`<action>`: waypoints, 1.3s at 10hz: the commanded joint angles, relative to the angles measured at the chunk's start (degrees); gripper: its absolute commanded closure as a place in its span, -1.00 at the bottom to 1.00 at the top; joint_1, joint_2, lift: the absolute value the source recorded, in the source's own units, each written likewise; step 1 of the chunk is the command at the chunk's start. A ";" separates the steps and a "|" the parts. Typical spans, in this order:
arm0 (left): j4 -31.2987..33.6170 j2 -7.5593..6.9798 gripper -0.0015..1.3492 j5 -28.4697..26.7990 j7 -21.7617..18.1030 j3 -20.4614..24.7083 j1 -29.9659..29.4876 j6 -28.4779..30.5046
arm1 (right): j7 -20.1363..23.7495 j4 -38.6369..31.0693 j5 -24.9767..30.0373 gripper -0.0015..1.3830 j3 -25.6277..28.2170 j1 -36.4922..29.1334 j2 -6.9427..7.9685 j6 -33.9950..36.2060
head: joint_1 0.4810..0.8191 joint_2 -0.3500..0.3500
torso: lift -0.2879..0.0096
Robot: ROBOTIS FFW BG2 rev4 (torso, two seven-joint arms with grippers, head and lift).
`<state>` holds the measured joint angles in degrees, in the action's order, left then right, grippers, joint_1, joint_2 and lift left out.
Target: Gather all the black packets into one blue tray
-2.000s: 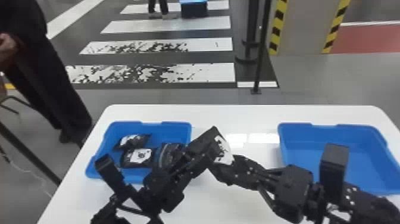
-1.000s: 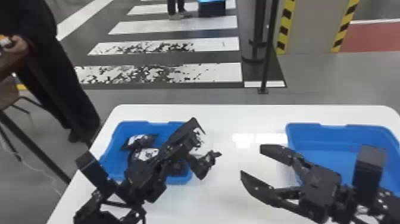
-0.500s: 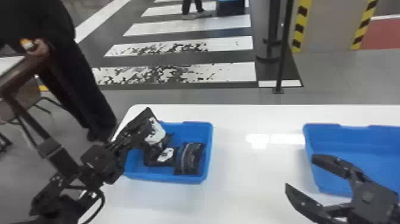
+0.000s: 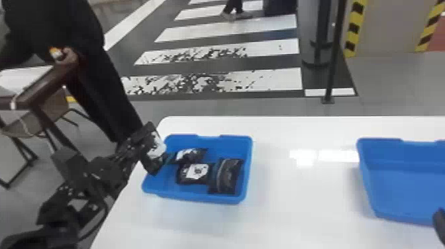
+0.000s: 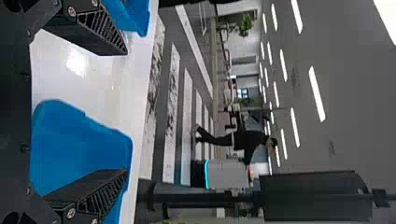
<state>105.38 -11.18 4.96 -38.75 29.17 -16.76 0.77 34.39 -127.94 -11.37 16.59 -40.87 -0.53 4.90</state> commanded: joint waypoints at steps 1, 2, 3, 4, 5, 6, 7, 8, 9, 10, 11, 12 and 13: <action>-5.89 -0.60 0.78 -2.33 -0.01 -0.15 3.55 -2.32 | -1.16 -1.93 0.41 -0.81 5.24 -3.28 0.59 -1.38 | 0.27 0.66 | 0.20; -11.79 -1.48 0.70 -4.16 -0.01 -1.75 7.48 -4.85 | -1.16 -1.93 0.41 -0.81 5.92 -3.70 0.59 -1.38 | 0.27 0.56 | 0.20; -17.28 -2.89 0.49 -4.85 -0.01 -5.74 11.98 -6.96 | -1.16 -1.79 0.63 -0.81 5.92 -3.70 0.59 -1.38 | 0.27 0.51 | 0.20; -20.23 -3.59 0.00 -5.99 -0.10 -8.94 14.94 -7.52 | -1.16 -1.79 0.52 -0.81 5.81 -3.42 0.59 -1.38 | 0.27 0.47 | 0.20; -20.93 -3.24 -0.68 -7.13 -0.10 -9.17 15.92 -6.96 | -1.16 -1.79 0.41 -0.81 5.81 -3.28 0.59 -1.38 | 0.27 0.37 | 0.20; -20.93 -2.89 -0.97 -5.53 -0.19 -9.74 15.08 -7.24 | -1.16 -2.07 -0.05 -0.81 5.92 -3.84 0.59 -1.38 | 0.27 0.31 | 0.20; -20.65 -2.45 -0.80 -1.30 -0.80 -10.43 12.55 -10.05 | -1.60 -2.77 -0.17 -0.81 6.04 -4.54 0.59 -1.38 | 0.27 0.29 | 0.20; -16.29 -1.39 -0.69 2.81 -1.07 -10.54 7.48 -11.04 | -2.57 -3.48 -0.62 -0.81 6.04 -5.67 0.59 -2.09 | 0.27 0.25 | 0.20; -7.29 0.81 -0.65 3.38 -0.36 -8.26 0.03 -10.34 | -4.15 -4.46 -1.65 -0.81 6.04 -7.50 0.59 -2.93 | 0.27 0.19 | 0.20; 1.42 3.18 -0.64 4.29 1.40 -6.20 -8.41 -10.48 | -6.17 -5.44 -3.02 -0.81 6.04 -9.47 0.59 -4.20 | 0.27 0.15 | 0.20; 8.74 5.20 -0.62 5.78 3.15 -4.94 -16.28 -10.90 | -7.58 -6.15 -3.94 -0.81 6.04 -11.15 0.59 -5.04 | 0.27 0.14 | 0.20; 15.21 6.87 -0.61 6.69 4.91 -4.49 -22.89 -11.74 | -8.81 -6.99 -4.74 -0.81 6.04 -12.84 0.59 -6.02 | 0.27 0.13 | 0.20; 20.13 8.45 -0.61 7.72 6.76 -4.49 -28.23 -12.87 | -10.57 -7.98 -5.54 -0.81 6.04 -14.95 0.59 -7.15 | 0.27 0.11 | 0.20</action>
<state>122.19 -3.76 12.07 -32.20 24.59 -41.42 -11.41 24.02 -135.30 -16.38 22.62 -54.52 -0.18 -1.44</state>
